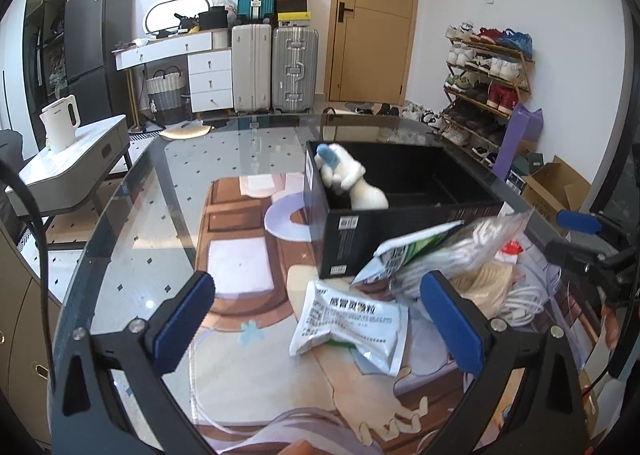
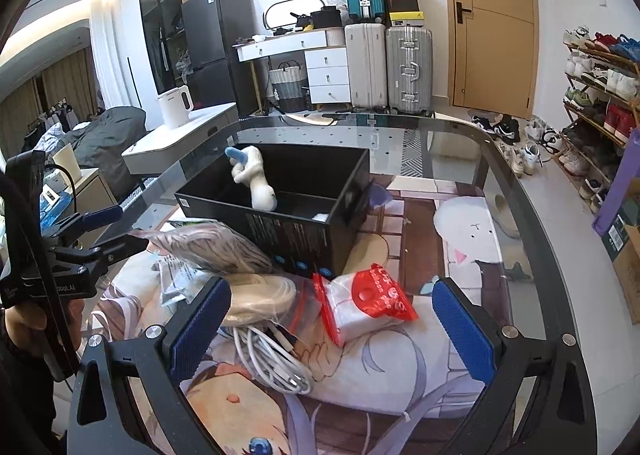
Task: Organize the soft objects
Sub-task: 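Move the right gripper from the box to the red-labelled white bag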
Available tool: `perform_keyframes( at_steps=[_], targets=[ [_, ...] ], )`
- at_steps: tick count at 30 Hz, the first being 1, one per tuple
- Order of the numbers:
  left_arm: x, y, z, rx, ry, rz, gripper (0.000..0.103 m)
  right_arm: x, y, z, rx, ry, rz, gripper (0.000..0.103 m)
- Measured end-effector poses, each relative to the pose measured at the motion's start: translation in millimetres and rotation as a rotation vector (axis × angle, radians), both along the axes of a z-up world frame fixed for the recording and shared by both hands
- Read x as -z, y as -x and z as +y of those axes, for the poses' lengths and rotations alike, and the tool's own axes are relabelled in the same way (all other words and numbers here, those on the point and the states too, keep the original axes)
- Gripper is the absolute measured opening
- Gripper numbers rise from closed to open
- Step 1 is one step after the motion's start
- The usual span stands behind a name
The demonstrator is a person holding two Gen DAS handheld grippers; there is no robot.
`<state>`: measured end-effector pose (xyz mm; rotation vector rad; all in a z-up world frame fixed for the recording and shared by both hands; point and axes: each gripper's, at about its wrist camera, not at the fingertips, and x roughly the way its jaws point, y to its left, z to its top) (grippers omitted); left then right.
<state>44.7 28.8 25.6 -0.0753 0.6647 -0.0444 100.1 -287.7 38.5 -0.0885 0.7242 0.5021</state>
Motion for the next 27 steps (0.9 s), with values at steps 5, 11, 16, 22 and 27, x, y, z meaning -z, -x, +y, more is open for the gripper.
perform_keyframes(
  at_steps=[5,11,16,22,27],
  targets=[
    [12,-3,-1,0.012,-0.008,0.037,0.103,3,-5,-7,0.02,0.007,0.007,0.102],
    [20,-6,-5,0.02,-0.017,0.053,0.103,9,-10,-14,0.028,0.02,0.021,0.102],
    [24,-8,-6,0.023,-0.016,0.068,0.103,16,-16,-17,0.03,0.038,0.035,0.102],
    [30,-10,-10,0.041,-0.033,0.091,0.103,29,-27,-16,0.023,0.104,0.069,0.102],
    [33,-12,-12,0.05,-0.039,0.105,0.103,48,-43,-16,0.013,0.147,0.14,0.102]
  ],
)
